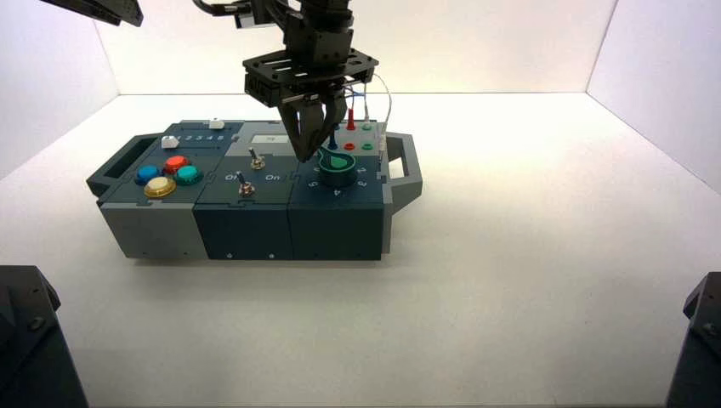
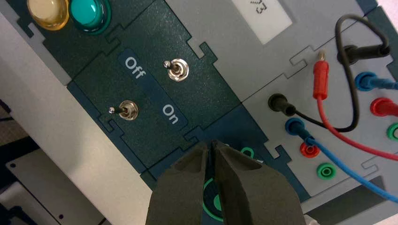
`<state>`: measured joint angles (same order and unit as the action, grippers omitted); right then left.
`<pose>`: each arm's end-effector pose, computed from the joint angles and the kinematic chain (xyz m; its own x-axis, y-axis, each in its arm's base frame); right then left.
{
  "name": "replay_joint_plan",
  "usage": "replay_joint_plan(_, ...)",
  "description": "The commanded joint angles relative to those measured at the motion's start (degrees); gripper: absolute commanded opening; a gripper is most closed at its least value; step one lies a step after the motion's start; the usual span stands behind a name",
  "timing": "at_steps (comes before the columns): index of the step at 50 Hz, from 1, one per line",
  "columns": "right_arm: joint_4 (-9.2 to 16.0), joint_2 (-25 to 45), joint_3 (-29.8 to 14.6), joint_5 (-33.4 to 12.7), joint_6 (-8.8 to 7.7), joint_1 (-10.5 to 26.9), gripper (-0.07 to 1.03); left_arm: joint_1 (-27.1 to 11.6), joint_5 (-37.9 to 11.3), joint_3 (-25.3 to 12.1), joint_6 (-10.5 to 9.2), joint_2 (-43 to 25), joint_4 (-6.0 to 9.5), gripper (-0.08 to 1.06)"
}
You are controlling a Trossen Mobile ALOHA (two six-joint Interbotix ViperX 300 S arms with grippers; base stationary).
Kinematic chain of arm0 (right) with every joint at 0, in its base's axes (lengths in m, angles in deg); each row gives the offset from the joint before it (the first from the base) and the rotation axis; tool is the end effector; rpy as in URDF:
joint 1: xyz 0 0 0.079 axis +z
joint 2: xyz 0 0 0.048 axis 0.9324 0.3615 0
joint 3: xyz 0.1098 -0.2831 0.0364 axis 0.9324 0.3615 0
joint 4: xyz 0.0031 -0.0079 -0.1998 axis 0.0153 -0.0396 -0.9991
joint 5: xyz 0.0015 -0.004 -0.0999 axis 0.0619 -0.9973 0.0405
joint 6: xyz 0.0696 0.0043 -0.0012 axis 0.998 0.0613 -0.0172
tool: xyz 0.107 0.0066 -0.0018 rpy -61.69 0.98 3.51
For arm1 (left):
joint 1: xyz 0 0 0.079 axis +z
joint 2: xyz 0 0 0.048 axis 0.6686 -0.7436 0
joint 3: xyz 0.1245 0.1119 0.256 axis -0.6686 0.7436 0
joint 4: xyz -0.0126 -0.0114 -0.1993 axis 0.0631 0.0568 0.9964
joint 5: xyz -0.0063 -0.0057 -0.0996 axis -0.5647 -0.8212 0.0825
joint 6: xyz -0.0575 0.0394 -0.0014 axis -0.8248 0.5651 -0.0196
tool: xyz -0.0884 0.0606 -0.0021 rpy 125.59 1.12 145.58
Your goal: Turn the knob to position 6.
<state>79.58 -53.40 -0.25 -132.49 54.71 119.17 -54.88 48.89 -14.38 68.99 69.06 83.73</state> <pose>0.2673 0.3470 0.0527 0.0659 0.2165 -0.9741 -0.7731 0.6282 0.0873 0.2191 -0.0646 0.1802 0.6063 -0.2198 -0.7643 0.3264 0.9451 -0.0129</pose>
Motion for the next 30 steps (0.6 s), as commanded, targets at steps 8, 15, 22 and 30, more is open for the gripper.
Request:
replay_joint_plan(8, -1.0, -3.6, -1.9, -1.3, 0.09, -2.5, 0.03, 0.4, 0.6, -0.8, -0.09, -0.1, -0.09, 0.35)
replay_joint_plan(15, -1.0, -5.5, -1.8, -1.4, 0.09, -3.8, 0.03, 0.4, 0.5, -0.7, -0.09, -0.1, -0.09, 0.35)
replay_joint_plan(22, -1.0, -6.2, -1.2, -1.7, 0.09, -4.7, 0.03, 0.4, 0.6, -0.7, -0.09, -0.1, 0.0, 0.35)
replay_joint_plan(30, -1.0, -5.5, -0.3, -1.8, 0.09, -4.7, 0.03, 0.4, 0.5, -0.7, -0.09, -0.1, -0.09, 0.35)
